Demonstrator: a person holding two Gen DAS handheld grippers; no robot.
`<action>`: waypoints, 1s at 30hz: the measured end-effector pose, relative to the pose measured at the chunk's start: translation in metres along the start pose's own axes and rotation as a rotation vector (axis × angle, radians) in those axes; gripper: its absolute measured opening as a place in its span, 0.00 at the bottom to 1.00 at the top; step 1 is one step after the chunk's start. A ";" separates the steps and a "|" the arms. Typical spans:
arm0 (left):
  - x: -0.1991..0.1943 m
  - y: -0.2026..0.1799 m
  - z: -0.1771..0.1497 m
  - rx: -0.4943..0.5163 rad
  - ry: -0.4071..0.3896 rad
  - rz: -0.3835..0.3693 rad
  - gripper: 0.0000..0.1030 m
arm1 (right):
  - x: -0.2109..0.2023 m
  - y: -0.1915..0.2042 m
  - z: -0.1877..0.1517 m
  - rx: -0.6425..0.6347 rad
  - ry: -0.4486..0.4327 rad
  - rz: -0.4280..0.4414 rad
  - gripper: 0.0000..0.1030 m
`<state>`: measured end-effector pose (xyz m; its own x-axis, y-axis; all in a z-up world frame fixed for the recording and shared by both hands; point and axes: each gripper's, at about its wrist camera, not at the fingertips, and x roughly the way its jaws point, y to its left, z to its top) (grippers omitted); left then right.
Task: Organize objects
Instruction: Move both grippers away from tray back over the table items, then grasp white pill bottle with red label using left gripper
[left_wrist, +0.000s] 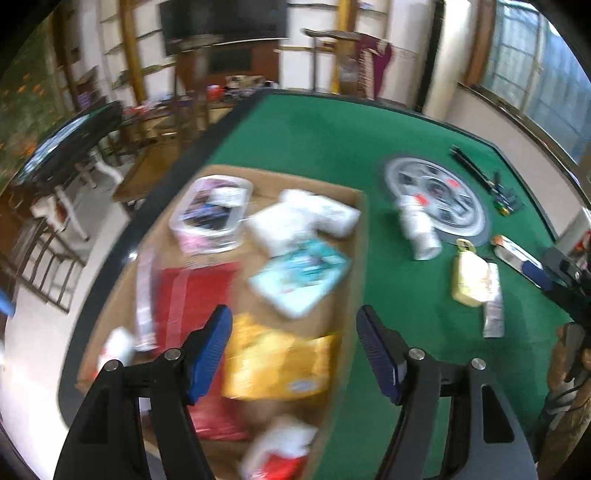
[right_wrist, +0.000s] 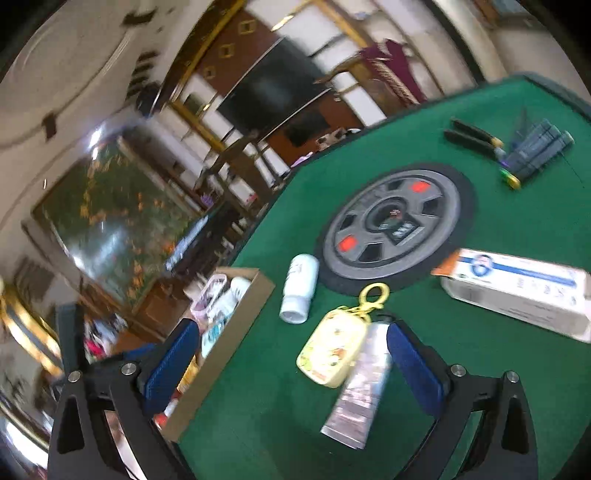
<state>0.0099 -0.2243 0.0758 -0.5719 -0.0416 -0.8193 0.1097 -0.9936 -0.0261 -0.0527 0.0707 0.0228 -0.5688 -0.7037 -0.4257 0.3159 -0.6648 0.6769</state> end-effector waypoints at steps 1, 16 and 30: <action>0.003 -0.013 0.004 0.014 0.002 -0.012 0.67 | -0.003 -0.005 0.003 0.031 -0.007 0.009 1.00; 0.101 -0.135 0.064 0.108 0.062 0.068 0.67 | -0.021 -0.029 0.011 0.170 -0.039 0.011 1.00; 0.150 -0.125 0.070 0.011 0.123 0.025 0.49 | -0.056 -0.052 0.030 0.220 -0.160 -0.088 1.00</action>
<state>-0.1464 -0.1141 -0.0036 -0.4647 -0.0540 -0.8838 0.1133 -0.9936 0.0012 -0.0598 0.1526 0.0295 -0.7049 -0.5856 -0.4002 0.0974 -0.6388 0.7632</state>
